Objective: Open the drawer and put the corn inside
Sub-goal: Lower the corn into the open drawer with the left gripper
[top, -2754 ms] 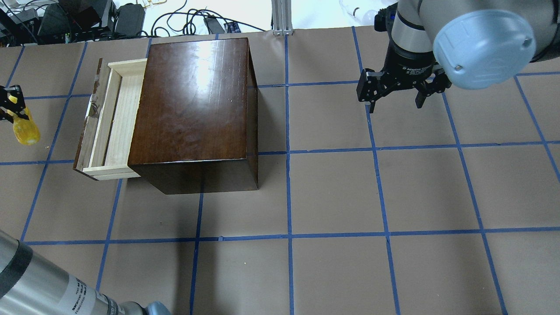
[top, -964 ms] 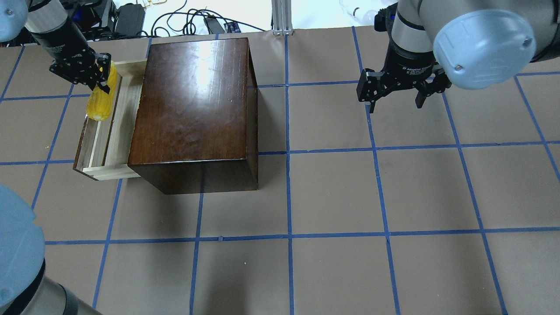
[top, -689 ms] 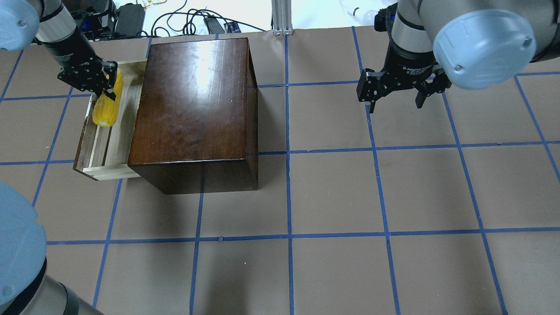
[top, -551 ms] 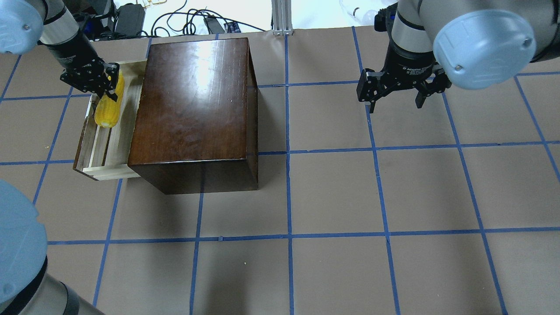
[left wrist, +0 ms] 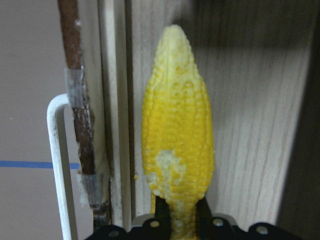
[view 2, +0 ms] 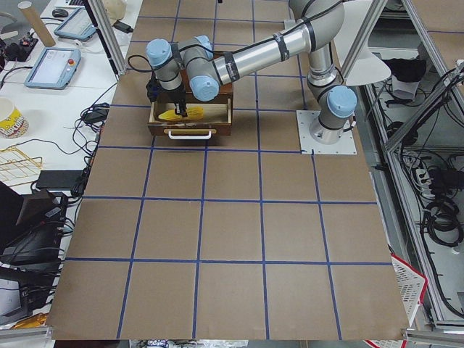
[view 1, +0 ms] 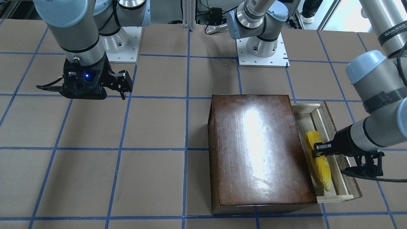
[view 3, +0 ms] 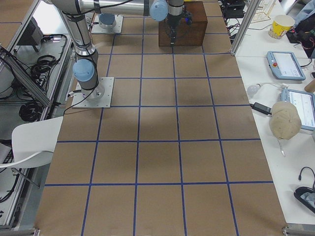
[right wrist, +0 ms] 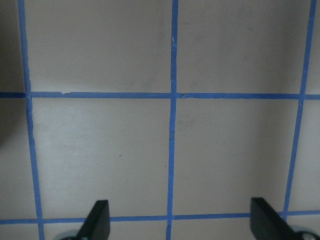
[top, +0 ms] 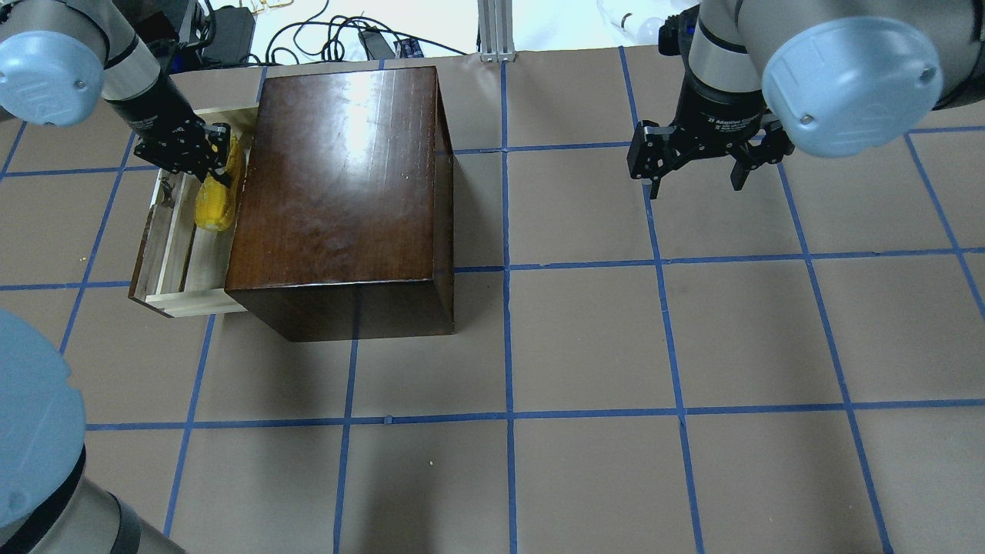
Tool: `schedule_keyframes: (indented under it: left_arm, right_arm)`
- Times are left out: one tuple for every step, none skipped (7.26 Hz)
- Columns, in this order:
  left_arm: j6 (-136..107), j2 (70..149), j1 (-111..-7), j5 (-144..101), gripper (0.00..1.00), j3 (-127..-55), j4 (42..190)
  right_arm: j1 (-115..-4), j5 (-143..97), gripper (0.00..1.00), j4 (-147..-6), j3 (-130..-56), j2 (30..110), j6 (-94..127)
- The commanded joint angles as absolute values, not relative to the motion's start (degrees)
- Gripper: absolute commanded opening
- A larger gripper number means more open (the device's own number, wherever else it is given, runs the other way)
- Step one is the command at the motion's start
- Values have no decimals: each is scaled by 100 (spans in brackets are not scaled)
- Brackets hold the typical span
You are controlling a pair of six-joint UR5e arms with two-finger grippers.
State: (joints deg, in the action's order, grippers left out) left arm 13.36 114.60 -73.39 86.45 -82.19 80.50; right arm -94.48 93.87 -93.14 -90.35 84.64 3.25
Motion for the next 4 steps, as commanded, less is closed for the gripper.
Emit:
schedule_keyframes:
  left_arm:
    - [1371,11452,-7313,8552,61,-8323,7945]
    - [1354,11409,-7304,8552,85,-8306,7945]
    - [1362,11330,-7286,8552,100,-8280,7954]
    - [1354,11268,-7286,8587,100,-8253,7972]
  right_arm:
    - [-9448,9387,100,-9316,-9035,8464,325]
    - [-9448,9387,100,-9308,-9035,8464,325]
    - [-9448,9387,100,-9308,-9035,8464,325]
    - [-9448,9387,100,-9308,-9035,8464,325]
